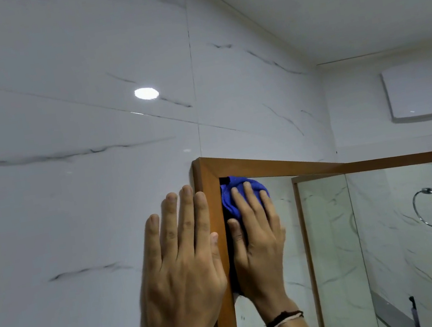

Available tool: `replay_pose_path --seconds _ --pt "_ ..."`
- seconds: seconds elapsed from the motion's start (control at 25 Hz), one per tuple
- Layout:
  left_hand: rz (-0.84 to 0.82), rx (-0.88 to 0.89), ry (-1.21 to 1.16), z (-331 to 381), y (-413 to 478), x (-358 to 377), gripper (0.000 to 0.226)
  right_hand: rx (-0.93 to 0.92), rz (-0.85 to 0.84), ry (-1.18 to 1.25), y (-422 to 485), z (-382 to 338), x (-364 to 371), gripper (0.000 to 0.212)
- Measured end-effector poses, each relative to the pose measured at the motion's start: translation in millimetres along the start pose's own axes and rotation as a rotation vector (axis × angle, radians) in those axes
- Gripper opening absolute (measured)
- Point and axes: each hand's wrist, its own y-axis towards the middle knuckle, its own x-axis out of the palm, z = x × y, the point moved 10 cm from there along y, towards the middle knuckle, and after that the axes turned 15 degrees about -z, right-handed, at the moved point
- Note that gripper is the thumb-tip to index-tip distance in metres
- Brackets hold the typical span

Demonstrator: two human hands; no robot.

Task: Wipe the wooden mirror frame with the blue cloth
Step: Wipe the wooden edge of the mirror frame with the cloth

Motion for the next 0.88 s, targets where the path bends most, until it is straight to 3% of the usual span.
replay_pose_path --seconds 0.12,0.2,0.36,0.4,0.52,0.56,0.68,0.72,0.8,0.84,0.88 --pt "-0.021 0.012 -0.028 -1.5 0.5 2.4 0.074 0.242 0.115 0.338 8.5 57.4 -14.1 0.047" --pt "-0.019 0.014 -0.035 -1.3 0.5 3.1 0.074 0.291 0.159 0.469 8.3 60.2 -12.0 0.045" --pt "-0.011 -0.009 -0.005 -0.6 0.9 2.2 0.071 -0.1 -0.044 0.215 -8.8 -4.3 16.8 0.053" --pt "-0.013 -0.005 -0.012 -0.2 1.0 2.7 0.071 -0.091 -0.046 0.196 -2.1 8.2 13.4 0.052" --pt "-0.005 0.008 -0.031 -0.3 -0.2 2.6 0.073 0.25 0.08 0.366 16.5 52.5 -6.6 0.048" --pt "0.005 0.005 -0.029 -0.6 -0.5 2.4 0.073 0.236 0.082 0.375 14.8 45.5 -3.6 0.047" --pt "0.013 0.0 -0.021 -2.1 0.9 2.7 0.071 -0.122 -0.015 0.162 -3.5 4.5 14.1 0.055" --pt "0.005 0.005 -0.025 -2.4 1.7 1.9 0.071 -0.077 -0.004 0.173 1.4 19.3 9.7 0.054" --pt "-0.022 0.011 -0.046 -3.2 2.5 -0.3 0.071 0.206 0.05 0.314 12.3 56.4 -3.1 0.054" --pt "-0.031 0.008 -0.063 -4.2 1.8 -2.5 0.07 0.247 0.044 0.34 12.7 54.1 -2.7 0.055" --pt "-0.036 0.007 -0.076 -5.2 1.8 -5.2 0.069 0.145 0.02 0.281 9.2 33.3 -1.3 0.056"
